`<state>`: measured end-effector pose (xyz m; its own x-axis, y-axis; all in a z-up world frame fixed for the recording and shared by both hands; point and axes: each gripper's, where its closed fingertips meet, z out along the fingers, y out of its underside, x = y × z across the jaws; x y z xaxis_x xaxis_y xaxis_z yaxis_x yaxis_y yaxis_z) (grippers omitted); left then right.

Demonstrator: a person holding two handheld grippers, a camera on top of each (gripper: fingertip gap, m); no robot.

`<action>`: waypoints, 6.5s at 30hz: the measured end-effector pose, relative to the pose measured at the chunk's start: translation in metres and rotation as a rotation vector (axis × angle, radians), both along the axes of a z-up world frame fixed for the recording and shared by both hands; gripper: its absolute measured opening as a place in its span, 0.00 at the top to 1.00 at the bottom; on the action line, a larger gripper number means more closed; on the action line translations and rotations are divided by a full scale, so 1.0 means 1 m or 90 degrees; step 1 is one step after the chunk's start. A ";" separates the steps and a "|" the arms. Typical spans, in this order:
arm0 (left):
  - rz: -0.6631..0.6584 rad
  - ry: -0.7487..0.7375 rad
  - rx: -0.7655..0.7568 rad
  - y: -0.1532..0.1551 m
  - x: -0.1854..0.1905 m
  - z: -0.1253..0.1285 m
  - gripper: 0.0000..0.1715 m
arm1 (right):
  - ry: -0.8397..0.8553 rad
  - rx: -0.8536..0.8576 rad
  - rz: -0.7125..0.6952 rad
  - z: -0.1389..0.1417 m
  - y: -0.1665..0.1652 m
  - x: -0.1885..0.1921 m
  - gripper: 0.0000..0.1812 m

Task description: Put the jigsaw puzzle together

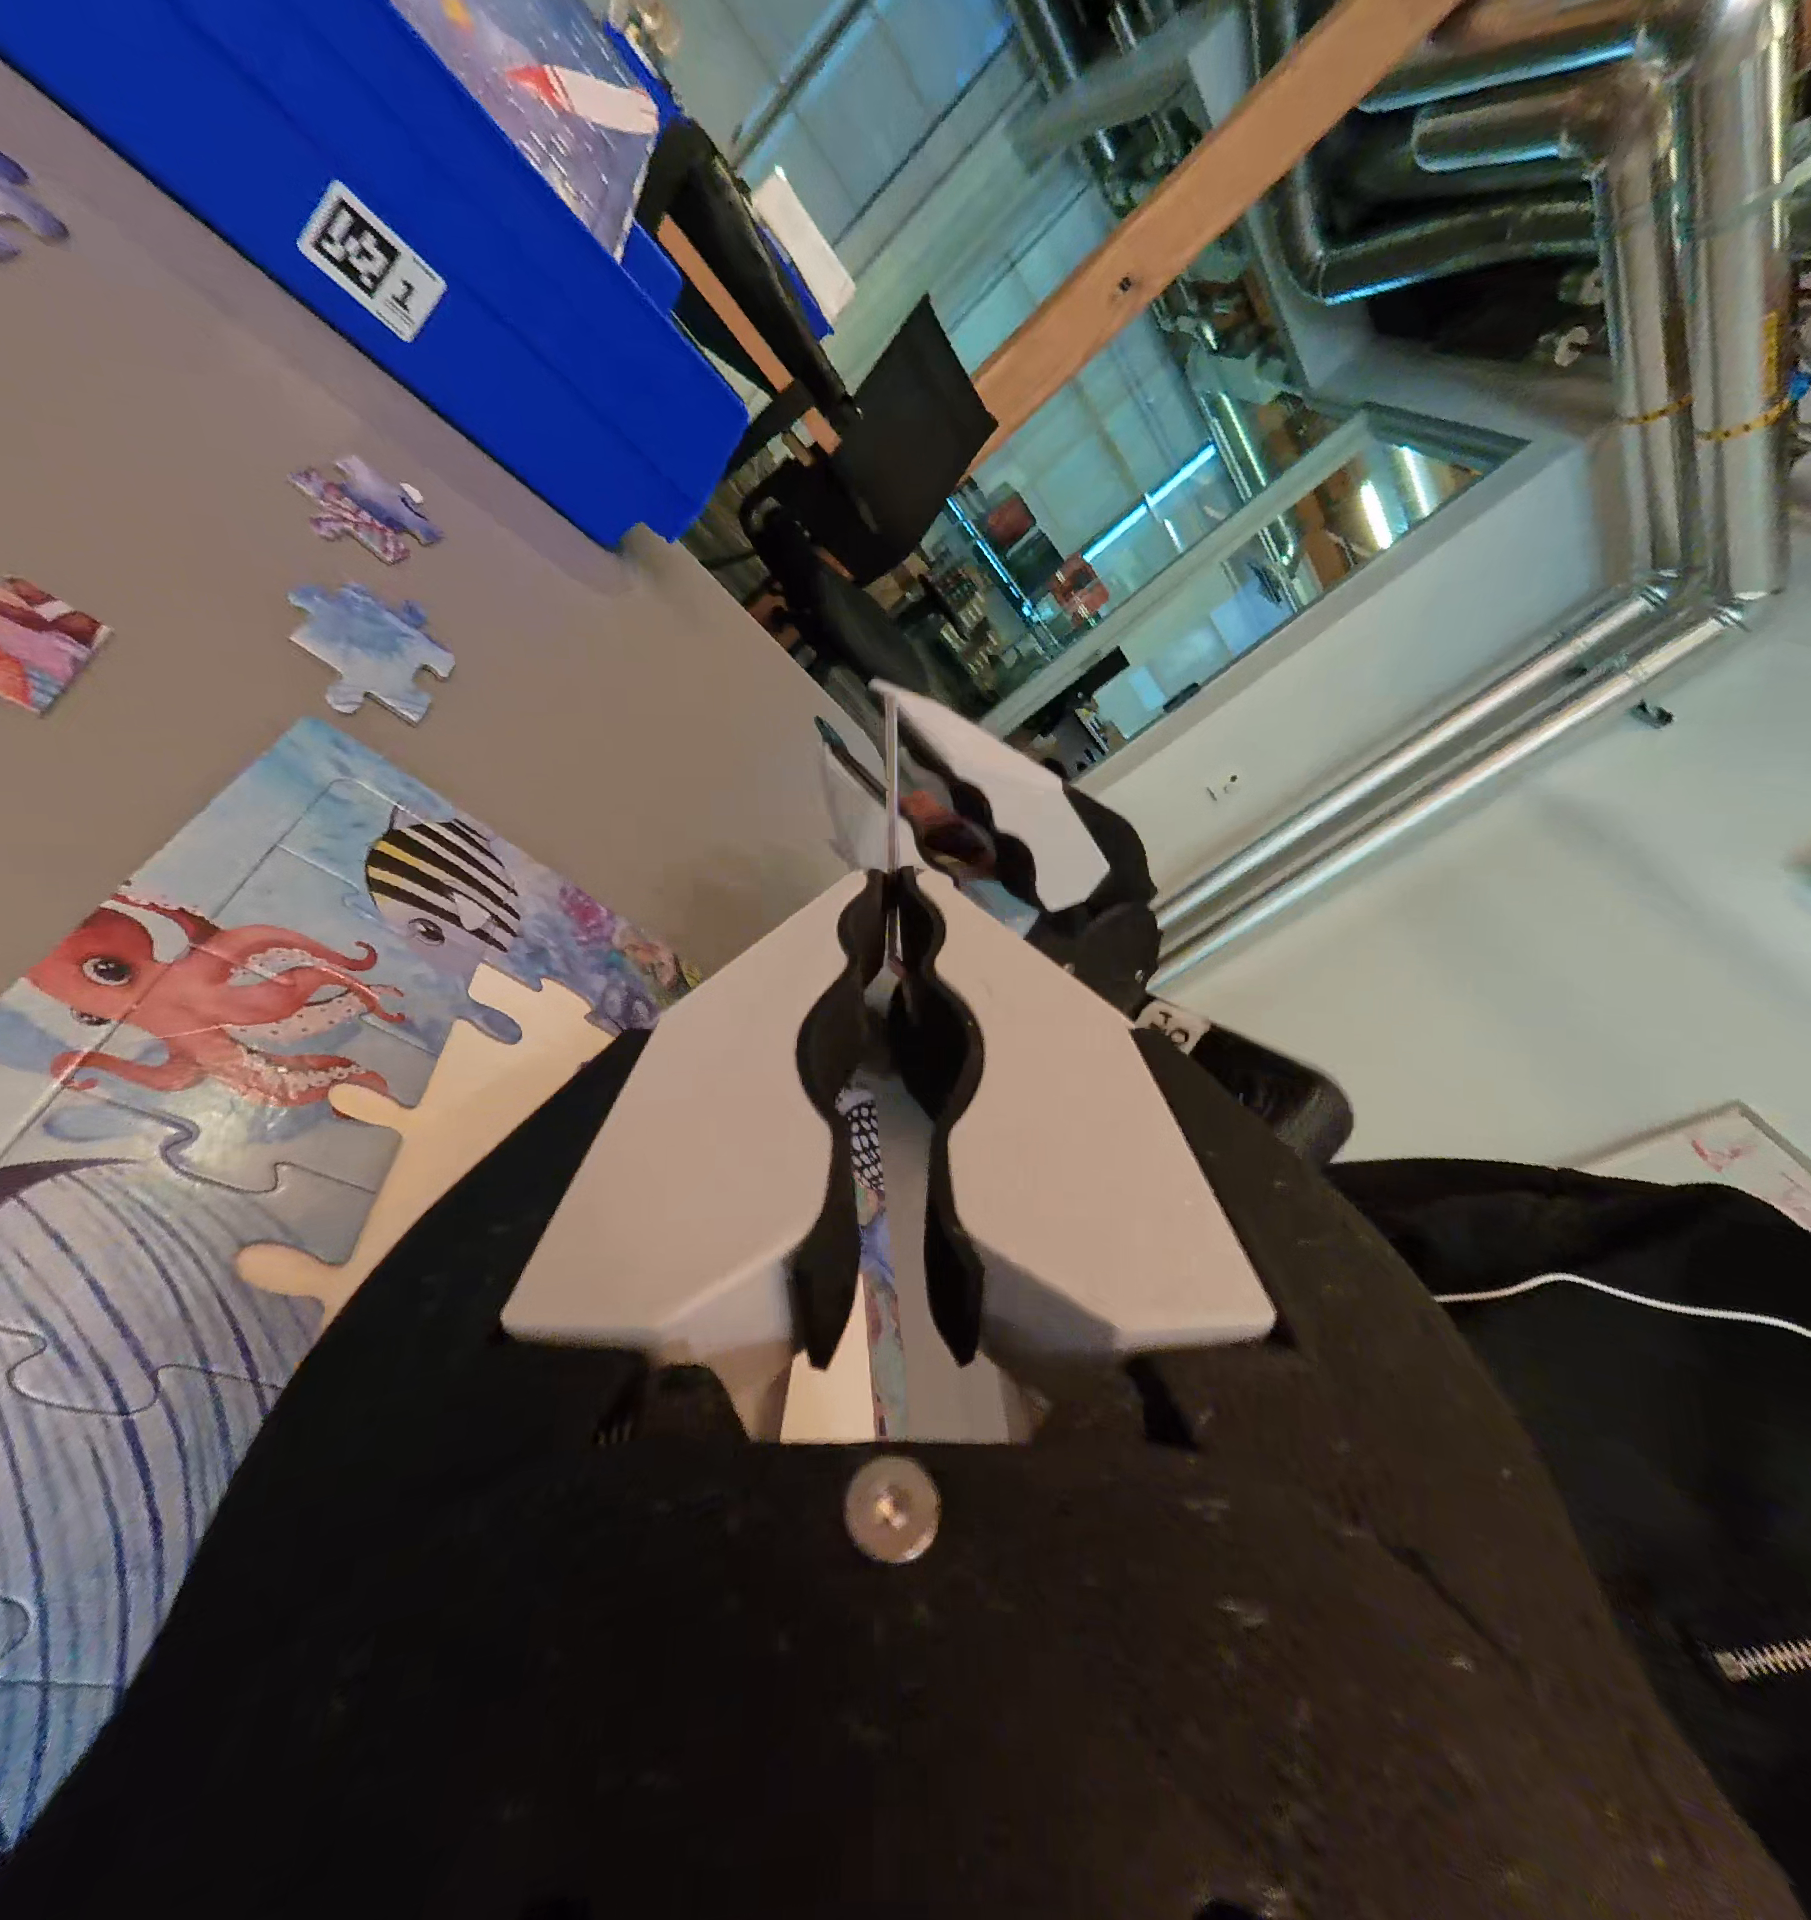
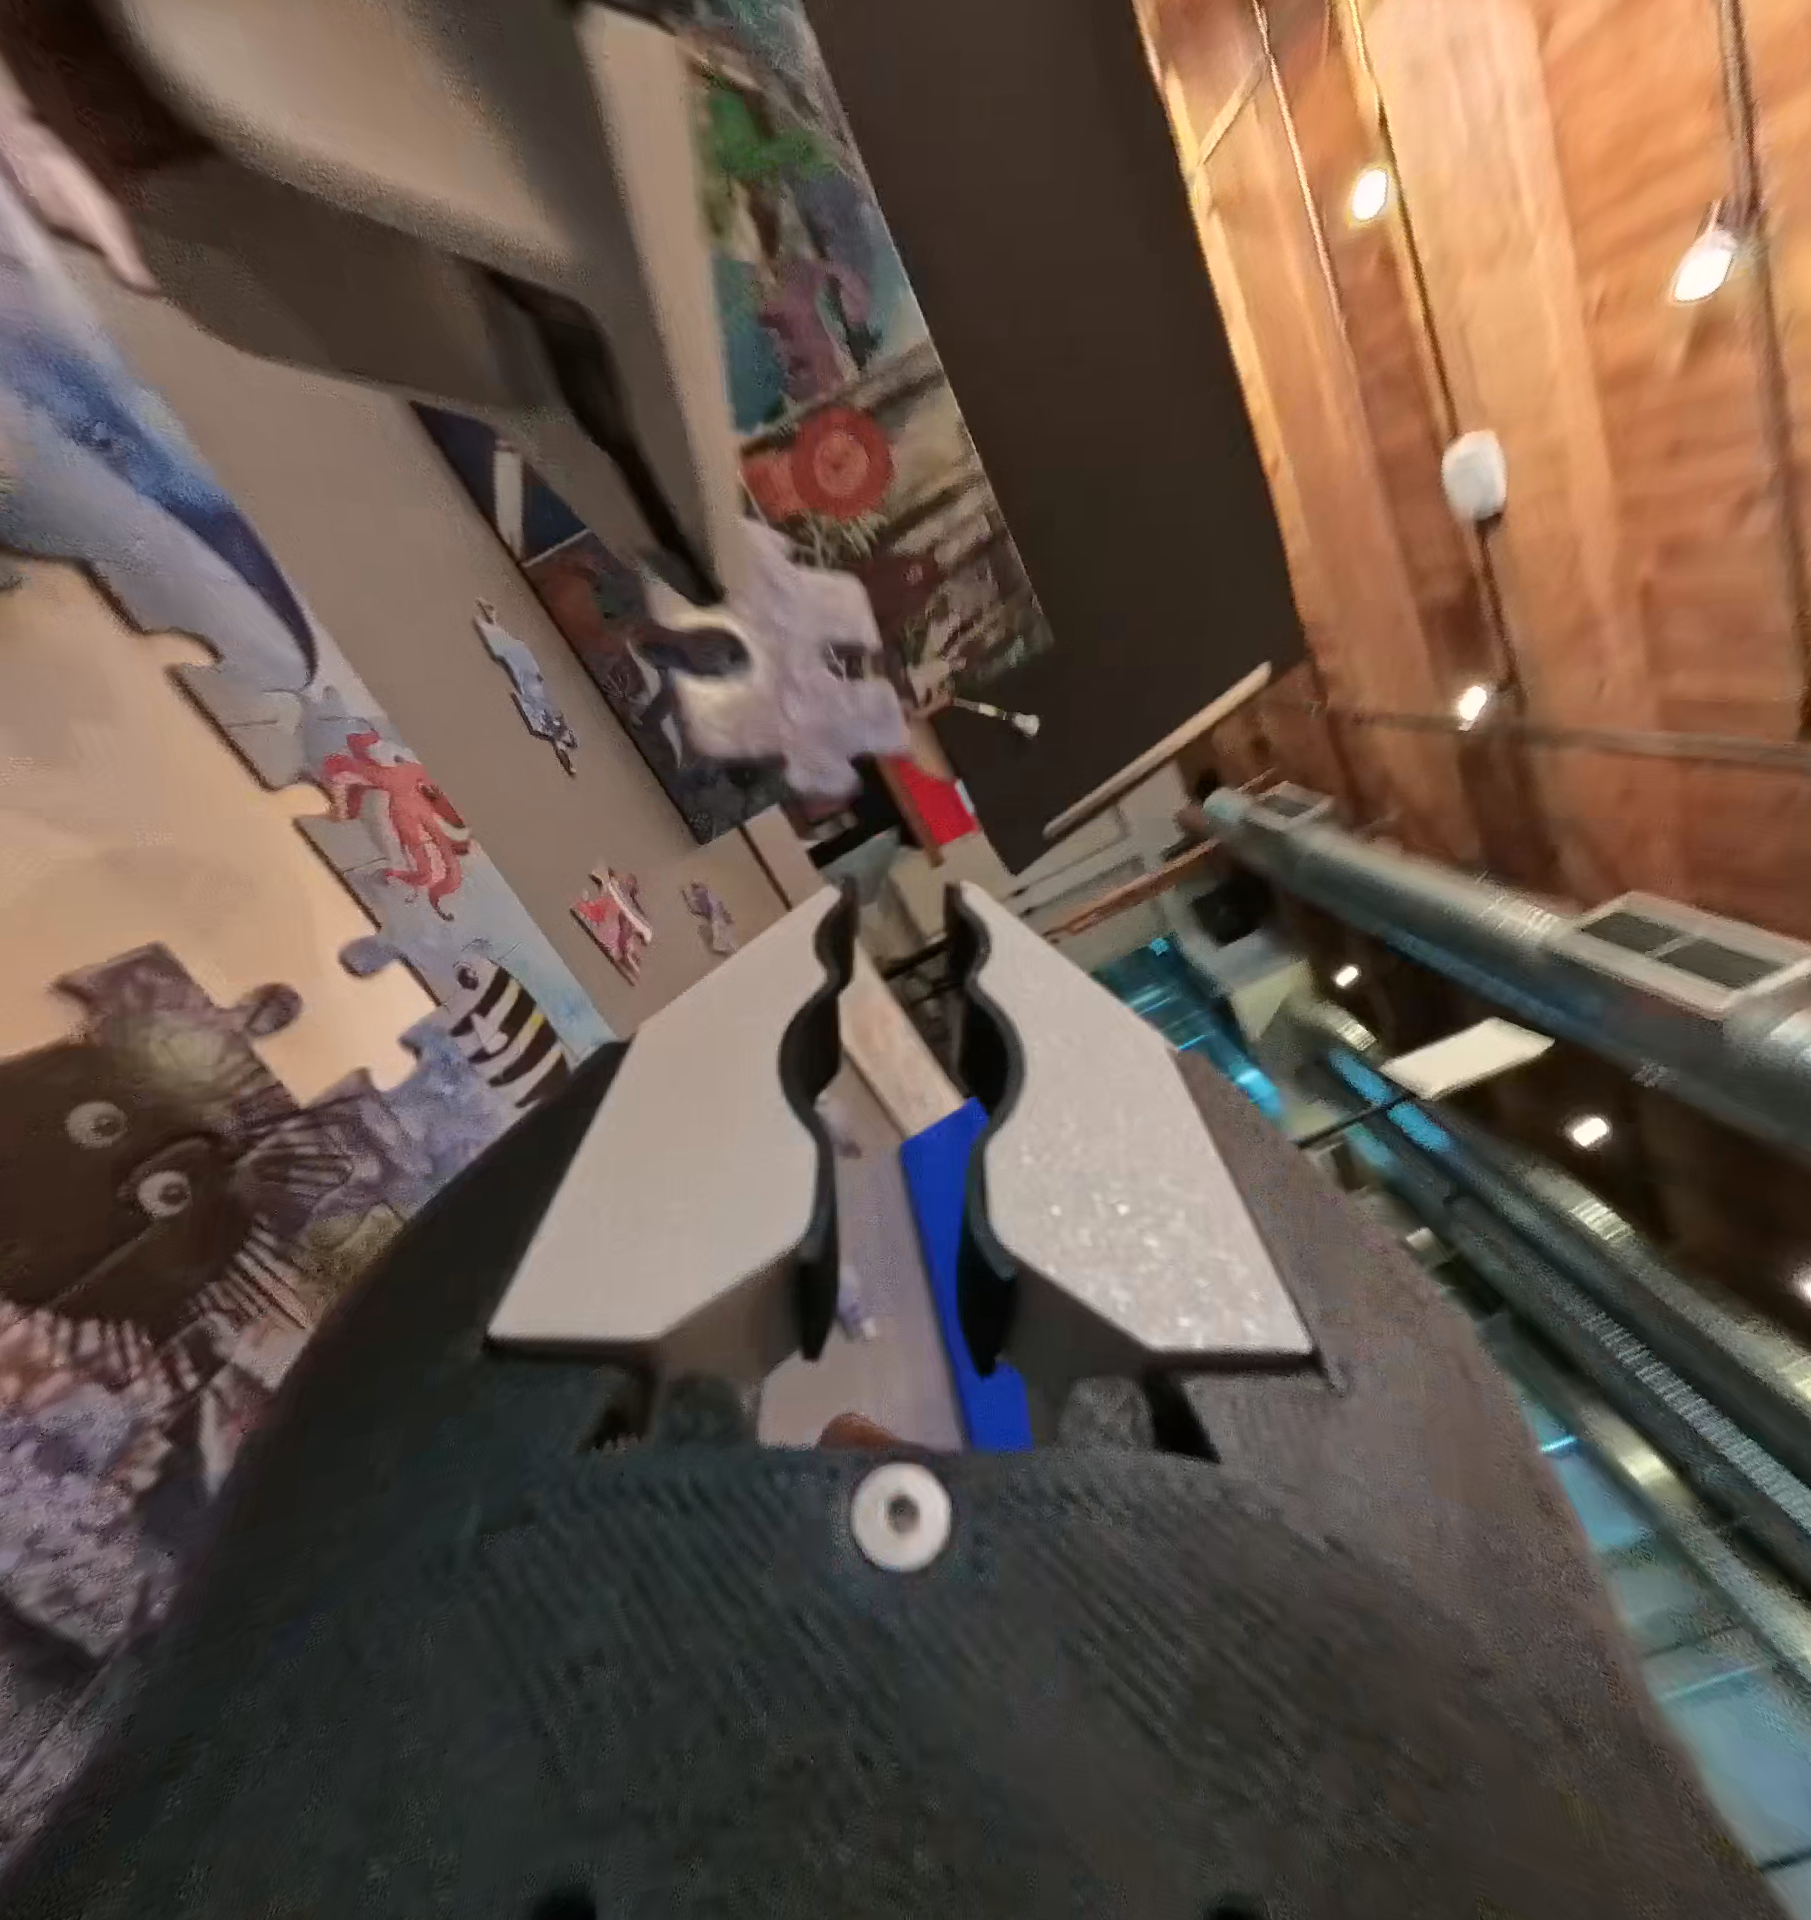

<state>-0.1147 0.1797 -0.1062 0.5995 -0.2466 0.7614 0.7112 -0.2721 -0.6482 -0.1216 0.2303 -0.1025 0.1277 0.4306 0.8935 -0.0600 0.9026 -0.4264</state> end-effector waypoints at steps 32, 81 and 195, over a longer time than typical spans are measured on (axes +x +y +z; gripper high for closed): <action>0.095 0.082 -0.024 0.003 -0.015 -0.005 0.59 | -0.172 -0.369 0.269 -0.015 -0.017 0.017 0.81; -0.021 0.584 -0.375 -0.004 -0.005 -0.108 0.78 | -0.422 -0.662 0.266 -0.037 0.007 0.000 0.93; 0.132 0.658 -0.434 0.015 -0.023 -0.111 1.00 | -0.704 -0.490 0.187 -0.108 -0.030 0.005 1.00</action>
<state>-0.1380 0.1946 -0.2169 0.9716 0.1821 -0.1513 0.0253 -0.7151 -0.6985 -0.1169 0.2007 -0.2106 -0.6673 0.7448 -0.0043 0.4881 0.4329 -0.7578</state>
